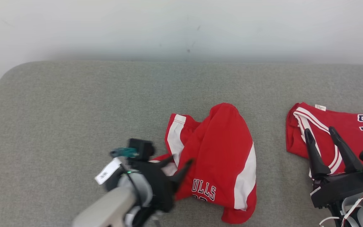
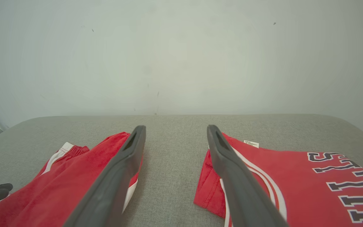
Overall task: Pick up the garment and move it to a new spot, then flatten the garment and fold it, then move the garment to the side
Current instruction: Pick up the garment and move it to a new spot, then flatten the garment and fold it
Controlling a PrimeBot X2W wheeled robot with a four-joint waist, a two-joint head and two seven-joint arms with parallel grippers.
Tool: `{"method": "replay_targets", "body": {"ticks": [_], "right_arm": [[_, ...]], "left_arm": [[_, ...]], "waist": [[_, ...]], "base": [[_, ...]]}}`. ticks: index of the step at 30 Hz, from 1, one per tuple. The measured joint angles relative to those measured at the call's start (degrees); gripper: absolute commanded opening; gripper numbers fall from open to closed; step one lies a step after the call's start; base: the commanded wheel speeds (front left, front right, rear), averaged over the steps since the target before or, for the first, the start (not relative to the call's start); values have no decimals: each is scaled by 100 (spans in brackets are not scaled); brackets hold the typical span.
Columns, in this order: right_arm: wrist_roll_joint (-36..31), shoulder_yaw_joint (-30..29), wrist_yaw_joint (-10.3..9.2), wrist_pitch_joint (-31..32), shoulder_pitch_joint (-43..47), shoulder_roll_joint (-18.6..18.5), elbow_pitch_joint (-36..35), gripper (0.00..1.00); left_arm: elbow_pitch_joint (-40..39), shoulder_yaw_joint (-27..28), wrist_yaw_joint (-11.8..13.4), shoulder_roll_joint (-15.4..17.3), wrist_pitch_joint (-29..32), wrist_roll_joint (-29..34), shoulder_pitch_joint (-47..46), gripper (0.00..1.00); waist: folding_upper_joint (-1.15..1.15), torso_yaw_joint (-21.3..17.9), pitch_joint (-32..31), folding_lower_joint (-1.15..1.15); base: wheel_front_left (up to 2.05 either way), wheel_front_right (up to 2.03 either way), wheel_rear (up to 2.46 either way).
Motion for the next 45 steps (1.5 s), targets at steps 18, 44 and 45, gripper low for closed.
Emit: {"method": "replay_targets", "body": {"ticks": [18,44,45], "right_arm": [[7,75,10,-42,12,22,36,100],[5,244,102,-41,-98,62,153,100],[5,269,102,-40,-126,70,149,100]], "left_arm": [[759,-88,570,668,-201,328,159,100],[1082,-47,712,584,-519,792,-447,100],[1095,-44,709,565,-509,792,-495,100]], "waist": [[1,144,-56,0],[1,-53,-89,0],[1,-79,-86,0]], "base": [[0,0,0],[0,0,0],[0,0,0]]}}
